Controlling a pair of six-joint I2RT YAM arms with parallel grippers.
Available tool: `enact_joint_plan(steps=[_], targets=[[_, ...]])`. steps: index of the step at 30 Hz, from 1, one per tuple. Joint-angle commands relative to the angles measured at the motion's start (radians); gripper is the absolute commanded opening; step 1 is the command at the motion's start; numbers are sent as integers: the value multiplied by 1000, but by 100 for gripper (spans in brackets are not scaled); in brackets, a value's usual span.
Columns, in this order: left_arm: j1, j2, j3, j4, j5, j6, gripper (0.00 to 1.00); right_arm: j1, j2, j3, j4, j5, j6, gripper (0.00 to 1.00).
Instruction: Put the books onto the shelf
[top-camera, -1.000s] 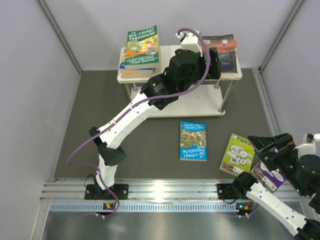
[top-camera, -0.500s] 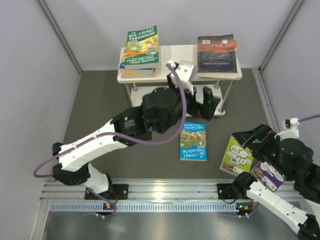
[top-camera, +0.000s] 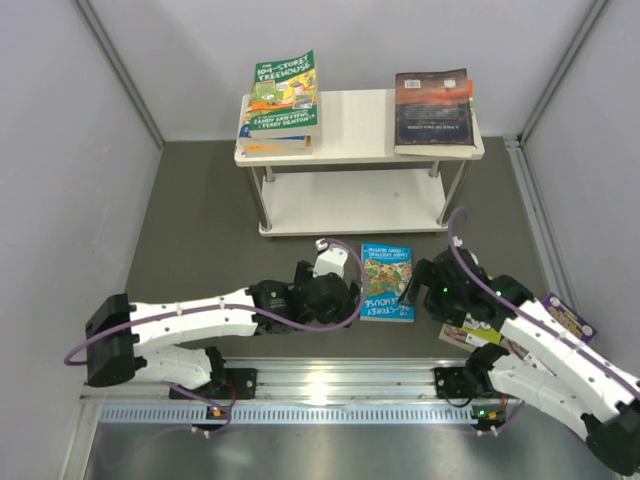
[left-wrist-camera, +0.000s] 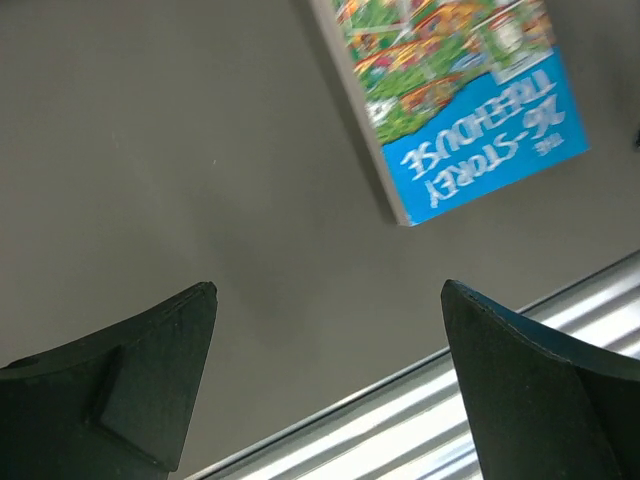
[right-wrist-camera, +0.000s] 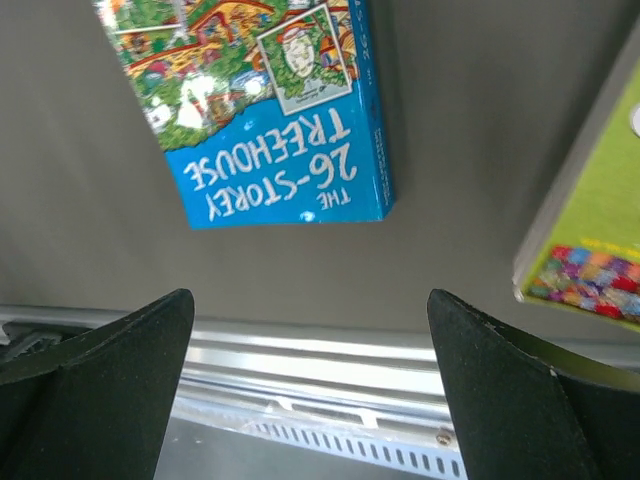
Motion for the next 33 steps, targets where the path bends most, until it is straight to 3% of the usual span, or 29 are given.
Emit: enact_joint_plan(steps=[1, 6, 15, 22, 27, 30, 33], targets=[[62, 21, -59, 183, 74, -67, 99, -92, 90, -58, 255, -170, -41, 99], [162, 105, -102, 298, 215, -70, 99, -210, 271, -72, 431, -253, -113, 100], [318, 253, -84, 457, 385, -89, 99, -342, 457, -90, 537, -279, -165, 100], [340, 437, -53, 519, 529, -127, 99, -345, 552, -187, 752, -414, -140, 100], [340, 584, -47, 629, 716, -222, 97, -341, 629, -317, 1031, -552, -56, 99], [340, 615, -76, 747, 790, -291, 94, -339, 614, -385, 1161, -609, 1, 93], [340, 626, -93, 838, 844, -337, 86, -338, 578, -397, 1185, -640, -1, 85]])
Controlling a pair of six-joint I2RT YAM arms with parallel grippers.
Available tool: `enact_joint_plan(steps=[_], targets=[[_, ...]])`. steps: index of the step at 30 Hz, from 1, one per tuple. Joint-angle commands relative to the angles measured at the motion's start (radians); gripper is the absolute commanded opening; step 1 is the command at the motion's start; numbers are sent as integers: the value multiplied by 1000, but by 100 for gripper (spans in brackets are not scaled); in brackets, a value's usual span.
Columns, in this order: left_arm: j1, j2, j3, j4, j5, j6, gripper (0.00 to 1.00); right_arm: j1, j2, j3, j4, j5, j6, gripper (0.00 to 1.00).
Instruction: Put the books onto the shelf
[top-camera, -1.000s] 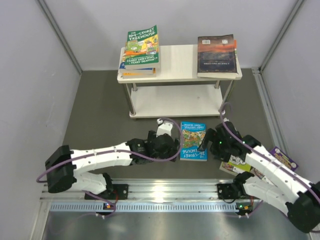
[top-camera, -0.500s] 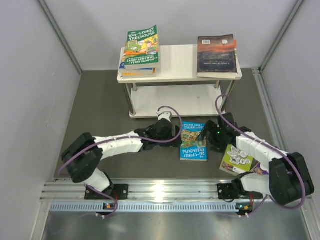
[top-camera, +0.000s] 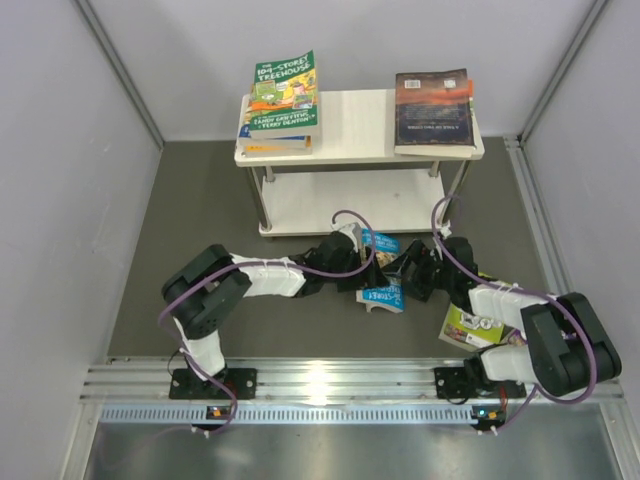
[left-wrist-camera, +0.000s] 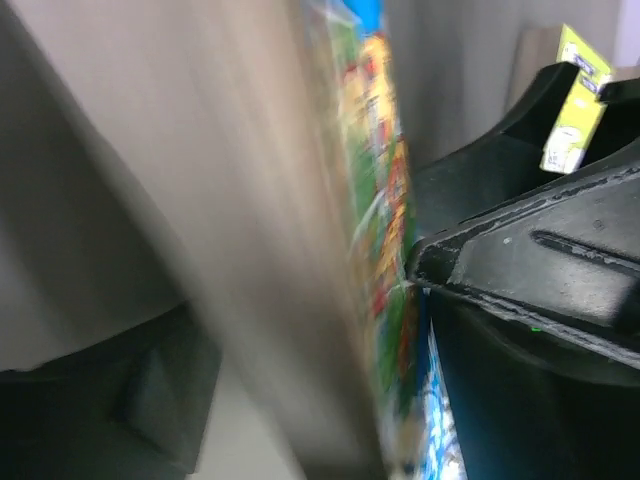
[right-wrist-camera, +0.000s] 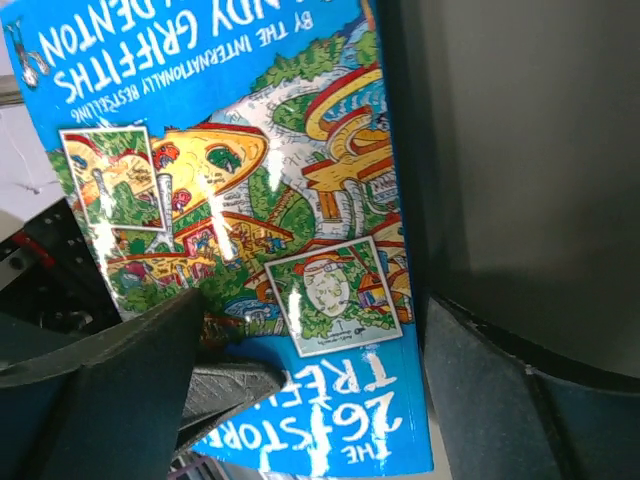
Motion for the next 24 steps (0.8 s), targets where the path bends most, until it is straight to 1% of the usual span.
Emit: enact_joint_plan(steps=[1, 2, 3, 4, 6, 7, 8, 9, 10, 12, 13, 15, 16, 17, 19, 20, 23, 24], targets=[[-29, 90, -50, 124, 176, -118, 78, 27, 13, -60, 15, -88, -19, 82], [-29, 90, -50, 128, 184, -118, 74, 27, 3, -48, 1, -90, -28, 74], [-29, 90, -51, 132, 196, -121, 67, 26, -10, -41, -19, -90, -39, 71], [-29, 88, -54, 132, 199, -121, 58, 27, -21, -36, -57, -88, -58, 67], [-28, 72, -67, 125, 204, -121, 40, 24, -53, -19, -101, -80, -75, 63], [-26, 62, -74, 123, 205, -122, 33, 23, -67, -18, -132, -79, -91, 59], [-24, 53, -84, 118, 204, -122, 15, 19, -99, -11, -155, -74, -95, 57], [-21, 29, -103, 103, 202, -125, 5, 16, -113, -8, -180, -71, -102, 57], [-20, 13, -111, 95, 188, -125, 0, 12, -130, -4, -227, -70, -117, 58], [-12, -46, -139, 82, 179, -118, 0, -2, -191, 16, -296, -64, -135, 64], [-8, -69, -145, 72, 181, -107, 0, -7, -219, 27, -338, -61, -155, 74], [11, -144, -166, 83, 199, -99, 0, -23, -311, 58, -428, -56, -166, 85], [18, -169, -177, 141, 220, -105, 0, -25, -345, 67, -448, -56, -161, 94], [26, -191, -185, 172, 281, -113, 0, -30, -404, 79, -474, -64, -152, 97], [46, -235, -199, 262, 363, -154, 0, -34, -452, 88, -473, -80, -102, 100], [46, -240, -197, 360, 445, -176, 0, -34, -468, 99, -474, -91, -85, 100], [49, -214, -156, 471, 570, -268, 0, -34, -512, 124, -447, -106, -23, 100], [48, -193, -128, 536, 639, -294, 0, -34, -517, 131, -436, -107, -14, 100]])
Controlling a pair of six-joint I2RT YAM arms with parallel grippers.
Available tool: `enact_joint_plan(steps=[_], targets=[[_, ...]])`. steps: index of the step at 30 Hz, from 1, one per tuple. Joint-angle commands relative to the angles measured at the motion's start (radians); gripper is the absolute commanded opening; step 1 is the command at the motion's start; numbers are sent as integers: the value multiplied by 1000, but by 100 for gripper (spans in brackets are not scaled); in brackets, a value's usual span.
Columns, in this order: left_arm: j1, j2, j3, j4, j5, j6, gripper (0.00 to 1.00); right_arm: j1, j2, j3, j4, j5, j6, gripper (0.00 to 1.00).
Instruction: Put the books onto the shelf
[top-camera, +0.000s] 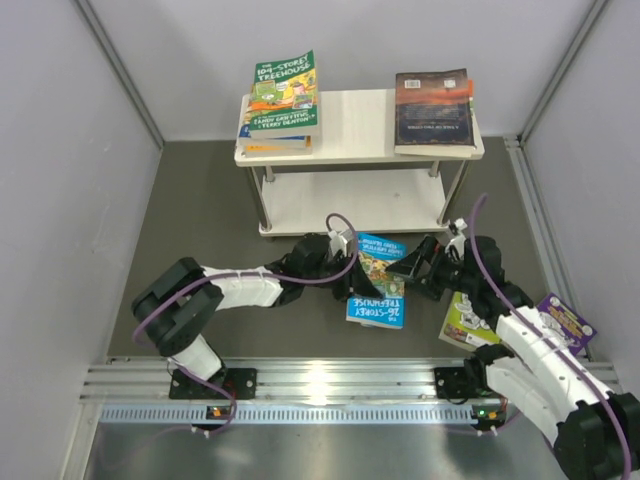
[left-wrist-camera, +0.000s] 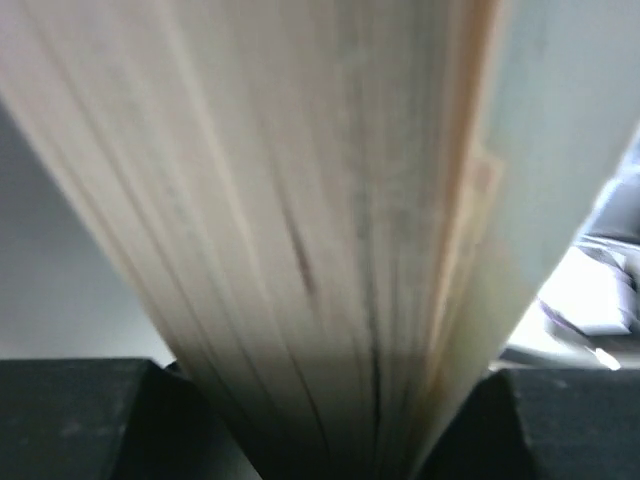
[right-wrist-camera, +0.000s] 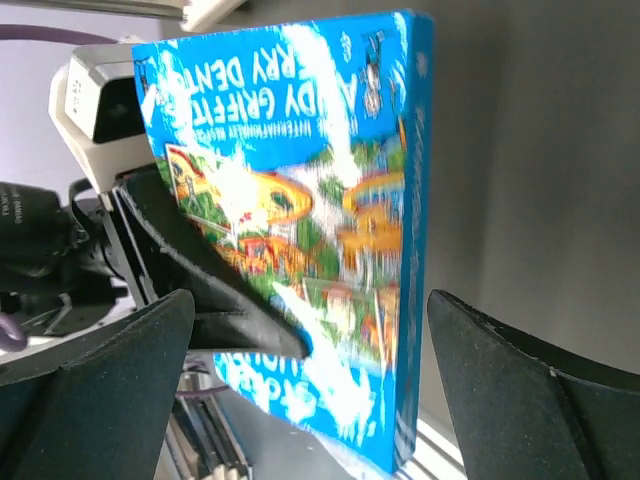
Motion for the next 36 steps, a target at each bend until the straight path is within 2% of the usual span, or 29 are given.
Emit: enact_joint_plan(steps=[1, 3, 6, 9, 10, 11, 13, 14, 16, 17, 18, 19, 20, 21, 23, 24, 25, 26, 27, 29, 31, 34, 36], targets=[[-2, -4, 86, 339, 263, -142, 0, -14, -25, 61, 4, -29, 71, 100], [0, 13, 106, 433, 317, -193, 0, -15, -24, 92, 1, -26, 69, 100], [-2, 13, 129, 414, 348, -211, 0, -15, -32, 129, -32, -12, 50, 99], [-2, 1, 128, 362, 377, -181, 0, -17, -64, 141, -45, -3, 56, 75], [-3, -5, 128, 289, 382, -158, 0, -17, -76, 141, -51, 0, 62, 61], [-3, -13, 131, 217, 377, -126, 0, -17, -87, 144, -66, 10, 65, 56], [-3, -38, 163, 59, 365, 31, 0, -18, -124, 152, -94, 26, 66, 43], [-2, -45, 184, -186, 319, 100, 0, -17, -148, 158, -107, 42, 65, 38], [-3, -56, 249, -390, 259, 279, 0, -17, -171, 164, -152, 59, 62, 28], [-2, -56, 266, -536, 212, 319, 0, -17, -191, 164, -163, 68, 62, 25], [-2, -55, 290, -598, 184, 353, 0, -17, -199, 163, -178, 69, 62, 22], [-3, -56, 299, -642, 158, 405, 1, -17, -205, 161, -189, 72, 62, 13], [-2, -56, 324, -752, 80, 427, 7, -17, -217, 158, -195, 74, 62, 3], [-3, -55, 342, -808, 33, 448, 15, -17, -220, 158, -201, 76, 62, 0], [-5, -61, 385, -923, -69, 510, 39, -17, -232, 164, -230, 88, 62, 0], [-14, -68, 433, -1024, -201, 545, 46, -17, -234, 170, -247, 97, 60, 0], [-25, -77, 459, -1078, -277, 560, 52, -18, -234, 177, -288, 109, 59, 0], [-33, -87, 482, -1115, -337, 574, 67, -17, -228, 196, -322, 135, 56, 0], [-55, -108, 526, -1190, -482, 589, 73, -17, -222, 206, -344, 148, 45, 0], [-89, -136, 574, -1264, -621, 587, 80, -17, -197, 238, -422, 175, 28, 0], [-118, -154, 640, -1362, -791, 573, 80, -17, -185, 268, -469, 198, 5, 0], [-215, -194, 709, -1423, -928, 563, 80, -17, -165, 301, -543, 243, -6, 0], [-341, -200, 761, -1437, -983, 560, 77, -17, -144, 312, -594, 267, 3, 0]])
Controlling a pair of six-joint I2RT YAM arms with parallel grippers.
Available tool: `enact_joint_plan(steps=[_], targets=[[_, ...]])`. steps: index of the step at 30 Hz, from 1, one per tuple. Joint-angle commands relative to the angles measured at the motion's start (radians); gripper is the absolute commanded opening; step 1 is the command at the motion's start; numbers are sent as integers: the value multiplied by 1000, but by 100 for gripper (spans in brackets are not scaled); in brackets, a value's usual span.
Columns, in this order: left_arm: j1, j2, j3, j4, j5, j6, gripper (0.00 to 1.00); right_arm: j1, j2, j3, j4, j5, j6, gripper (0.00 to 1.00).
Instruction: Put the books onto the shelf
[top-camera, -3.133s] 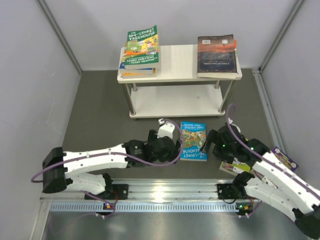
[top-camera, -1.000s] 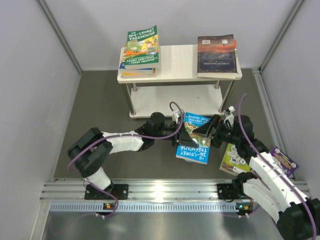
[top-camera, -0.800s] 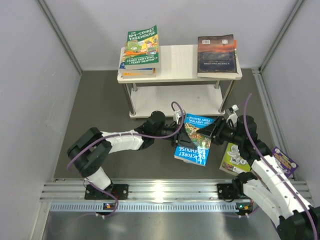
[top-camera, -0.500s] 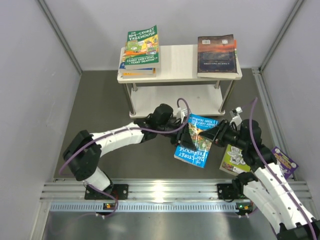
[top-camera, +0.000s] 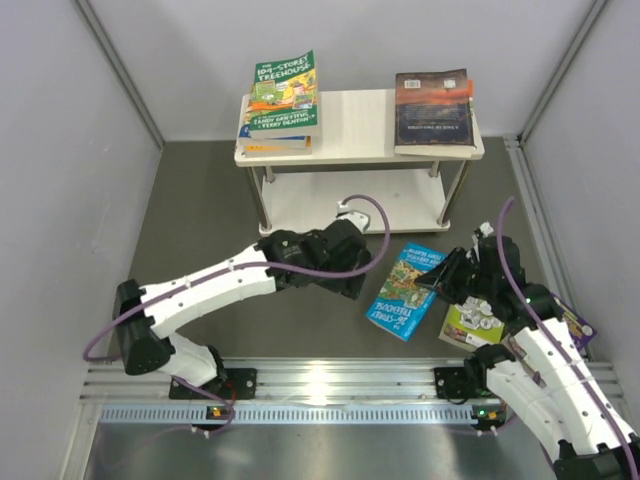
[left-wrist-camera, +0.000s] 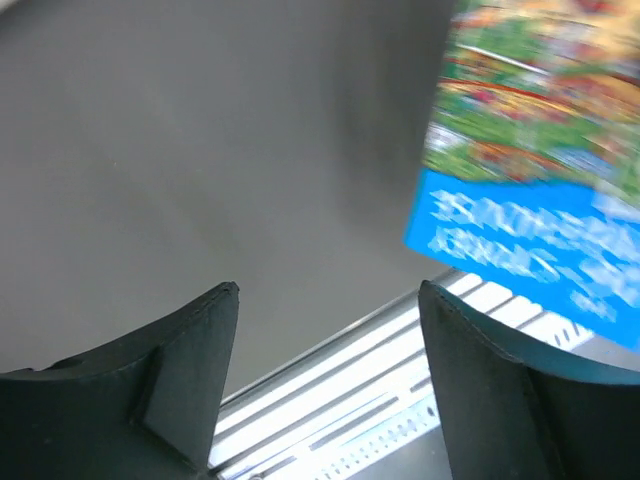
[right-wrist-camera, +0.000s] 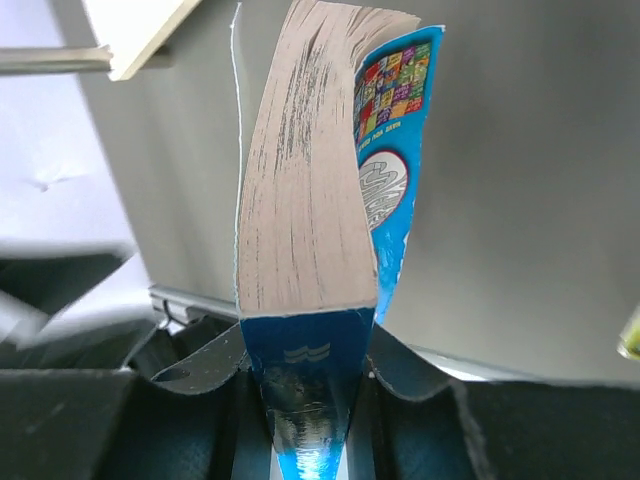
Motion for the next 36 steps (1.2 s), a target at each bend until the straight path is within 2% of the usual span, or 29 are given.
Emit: enact_joint_plan(steps=[1, 5, 8, 15, 26, 29, 31, 33, 34, 36], targets=[[-174, -58, 113, -126, -261, 25, 75, -14, 18, 85, -76, 51, 0, 0], [-385, 26, 190, -146, -376, -7, 73, -14, 53, 98, -104, 37, 35, 0], [-465, 108, 243, -151, -407, -16, 73, -14, 50, 119, -108, 28, 46, 0], [-553, 274, 386, -159, -447, 13, 75, -15, 1, 144, -141, 0, 81, 0], [-574, 423, 501, -142, -446, 88, 73, -14, -66, 138, -180, -18, 100, 0], [-576, 439, 498, -149, -470, 91, 64, -15, -75, 144, -190, -21, 104, 0], [-574, 454, 495, -163, -493, 88, 45, -14, -80, 154, -196, -20, 106, 0], [-574, 462, 495, -165, -493, 93, 34, -15, -85, 157, -199, -20, 107, 0], [-574, 471, 495, -165, -493, 94, 22, -14, -89, 159, -199, -18, 109, 0], [-574, 477, 498, -160, -481, 106, 10, -15, -92, 159, -197, -18, 112, 0]])
